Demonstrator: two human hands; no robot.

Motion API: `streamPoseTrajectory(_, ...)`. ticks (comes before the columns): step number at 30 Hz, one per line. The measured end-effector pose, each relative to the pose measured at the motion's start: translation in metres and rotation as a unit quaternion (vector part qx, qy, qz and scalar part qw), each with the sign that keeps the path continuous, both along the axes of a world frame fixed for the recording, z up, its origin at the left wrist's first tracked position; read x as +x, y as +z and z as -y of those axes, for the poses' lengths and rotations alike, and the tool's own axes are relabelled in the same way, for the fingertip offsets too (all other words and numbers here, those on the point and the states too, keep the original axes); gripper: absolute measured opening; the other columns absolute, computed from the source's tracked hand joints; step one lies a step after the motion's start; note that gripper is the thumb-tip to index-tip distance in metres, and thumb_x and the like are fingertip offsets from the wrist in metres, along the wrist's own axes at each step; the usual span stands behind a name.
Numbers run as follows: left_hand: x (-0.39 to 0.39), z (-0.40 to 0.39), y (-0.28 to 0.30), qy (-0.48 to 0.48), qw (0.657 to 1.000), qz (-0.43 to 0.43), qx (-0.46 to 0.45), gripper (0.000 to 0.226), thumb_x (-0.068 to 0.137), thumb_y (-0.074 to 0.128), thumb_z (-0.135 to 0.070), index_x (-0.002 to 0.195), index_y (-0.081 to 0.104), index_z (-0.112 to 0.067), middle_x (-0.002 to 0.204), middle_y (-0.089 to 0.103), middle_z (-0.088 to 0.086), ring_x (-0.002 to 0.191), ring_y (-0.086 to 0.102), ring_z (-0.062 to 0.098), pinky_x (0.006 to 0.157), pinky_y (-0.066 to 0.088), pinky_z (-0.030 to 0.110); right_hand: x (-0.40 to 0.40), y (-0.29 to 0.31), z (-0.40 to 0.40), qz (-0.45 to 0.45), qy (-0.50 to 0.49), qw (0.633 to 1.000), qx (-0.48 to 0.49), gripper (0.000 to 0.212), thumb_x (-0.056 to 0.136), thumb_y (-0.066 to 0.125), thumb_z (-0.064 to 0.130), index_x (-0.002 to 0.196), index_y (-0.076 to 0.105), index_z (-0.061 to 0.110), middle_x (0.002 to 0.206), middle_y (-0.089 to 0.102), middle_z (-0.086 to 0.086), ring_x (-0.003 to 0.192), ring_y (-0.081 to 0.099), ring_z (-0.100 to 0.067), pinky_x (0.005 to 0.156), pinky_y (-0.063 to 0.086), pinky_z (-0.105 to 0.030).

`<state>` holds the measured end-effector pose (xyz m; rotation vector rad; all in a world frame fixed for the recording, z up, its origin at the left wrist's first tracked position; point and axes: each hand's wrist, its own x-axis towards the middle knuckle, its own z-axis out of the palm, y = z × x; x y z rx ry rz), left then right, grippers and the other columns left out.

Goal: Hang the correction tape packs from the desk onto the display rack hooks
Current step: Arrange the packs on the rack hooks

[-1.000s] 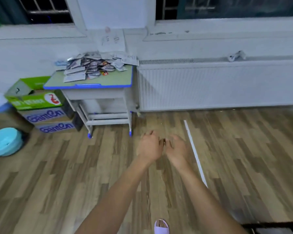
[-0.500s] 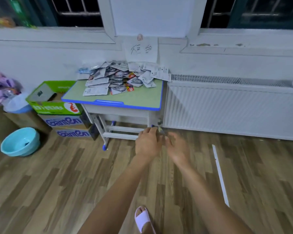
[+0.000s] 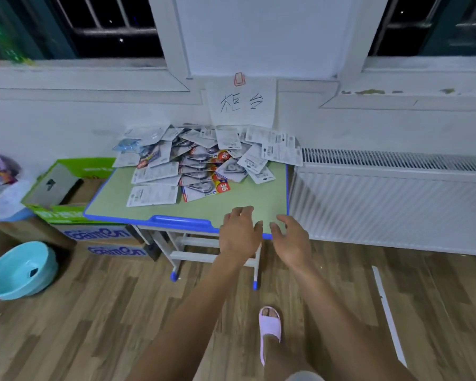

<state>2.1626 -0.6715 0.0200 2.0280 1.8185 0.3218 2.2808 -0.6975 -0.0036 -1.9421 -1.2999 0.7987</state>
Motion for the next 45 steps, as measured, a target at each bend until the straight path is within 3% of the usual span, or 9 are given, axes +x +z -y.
streamPoseTrajectory(8,0.018,-0.154,-0.019,0.010,0.999,-0.032,-0.020,0.053,0.098,0.047,-0.036,0.145,0.034,-0.015,0.149,0.036,0.006,0.136,0.032,0.026,0.108,0.034,0.038,0.022,-0.021,-0.161,0.028,0.018,0.999,-0.037,0.043,0.096,0.051,0.024,0.137,0.045,0.010,0.139,0.050,-0.006,0.128,0.044,-0.023,0.106,0.034,-0.032)
streamPoseTrajectory(13,0.037,-0.228,-0.034,-0.005,0.997,-0.082,-0.002,0.059,0.091,0.054,-0.010,0.145,0.032,-0.019,0.156,0.023,0.004,0.142,0.021,0.028,0.109,0.031,0.042,0.045,-0.036,-0.243,0.086,0.025,0.995,-0.041,0.036,0.091,0.057,0.014,0.125,0.051,0.005,0.126,0.055,-0.011,0.120,0.047,-0.029,0.095,0.038,-0.035)
streamPoseTrajectory(18,0.040,-0.276,-0.057,-0.082,0.982,-0.167,-0.009,0.077,0.085,0.057,0.002,0.150,0.020,-0.020,0.162,0.003,0.004,0.148,0.003,0.027,0.117,0.017,0.045,0.058,-0.054,-0.298,0.164,0.049,0.984,-0.057,0.063,0.089,0.060,0.016,0.145,0.031,0.011,0.155,0.024,-0.008,0.143,0.020,-0.025,0.117,0.018,-0.037)
streamPoseTrajectory(25,0.035,-0.315,-0.079,-0.125,0.967,-0.217,-0.037,0.078,0.090,0.056,-0.003,0.151,0.013,-0.027,0.162,0.000,-0.001,0.148,-0.004,0.024,0.119,0.005,0.044,0.070,-0.080,-0.341,0.185,0.062,0.977,-0.082,0.089,0.081,0.069,0.017,0.150,0.014,0.011,0.159,0.010,-0.008,0.147,0.003,-0.025,0.118,0.008,-0.047)
streamPoseTrajectory(29,0.031,-0.321,-0.085,-0.124,0.973,-0.193,-0.019,0.068,0.094,0.050,-0.006,0.150,0.021,-0.029,0.161,0.010,-0.005,0.148,0.005,0.021,0.118,0.009,0.040,0.072,-0.091,-0.350,0.172,0.063,0.978,-0.101,0.085,0.084,0.063,0.014,0.151,0.011,0.012,0.160,0.010,-0.006,0.147,0.002,-0.023,0.118,0.007,-0.048)
streamPoseTrajectory(33,0.023,-0.327,-0.084,-0.148,0.976,-0.159,-0.026,0.071,0.090,0.050,0.000,0.149,0.027,-0.032,0.160,0.015,-0.008,0.147,0.010,0.017,0.116,0.013,0.039,0.072,-0.092,-0.352,0.181,0.037,0.980,-0.075,0.068,0.087,0.055,0.008,0.148,0.025,0.014,0.157,0.020,-0.004,0.146,0.011,-0.023,0.118,0.014,-0.046)
streamPoseTrajectory(39,0.009,-0.340,-0.065,-0.203,0.971,-0.088,-0.091,0.054,0.090,0.060,-0.013,0.138,0.048,-0.033,0.155,0.030,-0.010,0.145,0.019,0.018,0.113,0.029,0.048,0.073,-0.086,-0.347,0.176,0.048,0.981,-0.064,0.054,0.095,0.047,0.015,0.147,0.030,0.017,0.156,0.026,0.000,0.145,0.015,-0.021,0.115,0.018,-0.043)
streamPoseTrajectory(42,0.006,-0.344,-0.053,-0.187,0.978,0.029,-0.084,0.041,0.090,0.064,-0.020,0.131,0.058,-0.026,0.148,0.042,-0.003,0.142,0.028,0.018,0.116,0.024,0.036,0.070,-0.079,-0.342,0.178,0.055,0.982,-0.017,0.042,0.096,0.045,0.017,0.137,0.045,0.016,0.146,0.043,-0.001,0.139,0.033,-0.022,0.112,0.027,-0.044)
streamPoseTrajectory(45,0.005,-0.343,-0.037,-0.168,0.978,0.121,-0.025,0.031,0.090,0.065,-0.014,0.121,0.067,-0.018,0.136,0.056,0.001,0.128,0.039,0.004,0.109,0.021,0.014,0.068,-0.067,-0.340,0.153,0.018,0.983,0.098,0.028,0.093,0.051,0.010,0.118,0.062,0.008,0.116,0.066,-0.009,0.109,0.059,-0.030,0.094,0.044,-0.045)
